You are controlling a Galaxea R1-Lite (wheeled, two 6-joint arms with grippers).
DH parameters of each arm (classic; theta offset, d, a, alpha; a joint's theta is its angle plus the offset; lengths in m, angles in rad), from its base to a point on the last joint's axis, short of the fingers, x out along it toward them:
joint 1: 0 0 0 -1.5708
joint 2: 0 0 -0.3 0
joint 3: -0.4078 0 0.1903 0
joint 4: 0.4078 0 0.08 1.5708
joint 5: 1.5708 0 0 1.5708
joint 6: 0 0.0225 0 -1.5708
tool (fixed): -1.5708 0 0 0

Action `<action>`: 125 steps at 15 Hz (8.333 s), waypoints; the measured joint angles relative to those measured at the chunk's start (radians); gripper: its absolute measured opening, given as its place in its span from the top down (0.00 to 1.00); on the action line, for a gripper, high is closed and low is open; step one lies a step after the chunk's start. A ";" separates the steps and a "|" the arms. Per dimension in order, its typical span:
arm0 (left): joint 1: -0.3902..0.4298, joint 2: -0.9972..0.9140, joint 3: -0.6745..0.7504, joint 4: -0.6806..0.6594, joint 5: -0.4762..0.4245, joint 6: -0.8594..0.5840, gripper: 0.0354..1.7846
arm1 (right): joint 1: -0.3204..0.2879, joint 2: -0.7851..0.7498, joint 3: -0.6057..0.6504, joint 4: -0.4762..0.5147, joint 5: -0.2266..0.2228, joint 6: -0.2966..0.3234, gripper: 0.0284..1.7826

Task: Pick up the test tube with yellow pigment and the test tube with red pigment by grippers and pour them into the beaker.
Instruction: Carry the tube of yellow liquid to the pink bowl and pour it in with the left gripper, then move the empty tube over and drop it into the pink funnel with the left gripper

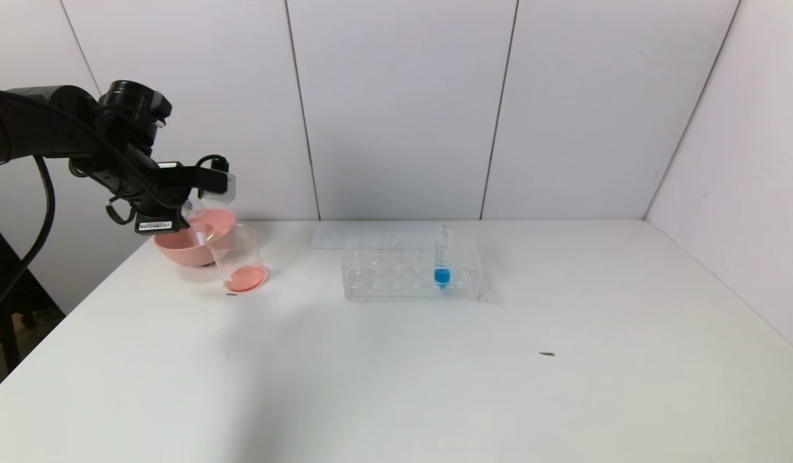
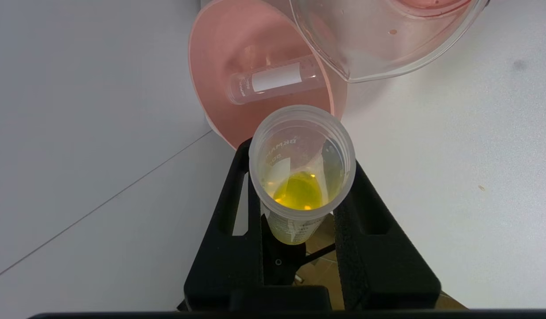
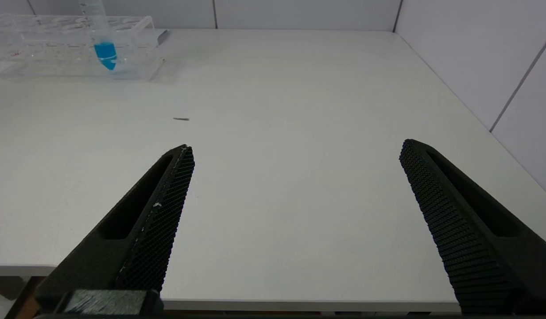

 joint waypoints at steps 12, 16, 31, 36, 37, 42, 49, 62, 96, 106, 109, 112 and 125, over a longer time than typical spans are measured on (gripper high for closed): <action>-0.039 -0.001 0.001 0.000 0.111 0.032 0.75 | 0.000 0.000 0.000 0.000 0.000 0.000 0.05; -0.049 0.000 0.001 0.000 0.161 0.044 0.75 | -0.001 0.000 0.000 0.000 0.000 0.000 0.05; -0.089 0.010 0.003 0.000 0.281 0.077 0.75 | 0.000 0.000 0.000 0.000 0.000 0.000 0.05; -0.097 0.011 0.003 0.000 0.284 0.082 0.75 | 0.000 0.000 0.000 0.000 0.000 0.000 0.05; -0.097 0.011 0.003 0.000 0.288 0.082 0.75 | -0.001 0.000 0.000 0.000 0.000 0.000 0.05; -0.100 0.020 0.002 -0.001 0.299 0.082 0.75 | 0.000 0.000 0.000 0.000 0.000 0.000 0.05; -0.120 0.025 0.001 -0.007 0.346 0.100 0.75 | 0.000 0.000 0.000 0.000 0.000 0.000 0.05; -0.145 0.037 0.001 -0.018 0.429 0.124 0.75 | 0.000 0.000 0.000 0.000 0.000 0.000 0.05; -0.174 0.049 0.004 -0.032 0.526 0.147 0.75 | 0.000 0.000 0.000 0.000 0.000 0.000 0.05; -0.155 0.019 0.024 -0.026 0.518 0.134 0.75 | 0.000 0.000 0.000 0.000 0.000 0.000 0.05; -0.132 -0.007 0.030 -0.036 0.483 0.116 0.75 | 0.000 0.000 0.000 0.000 0.000 0.000 0.05; -0.109 -0.042 0.032 -0.037 0.396 0.042 0.75 | 0.000 0.000 0.000 0.000 0.000 0.000 0.05; 0.003 -0.153 0.043 -0.086 0.013 -0.505 0.75 | 0.000 0.000 0.000 0.000 0.000 0.000 0.05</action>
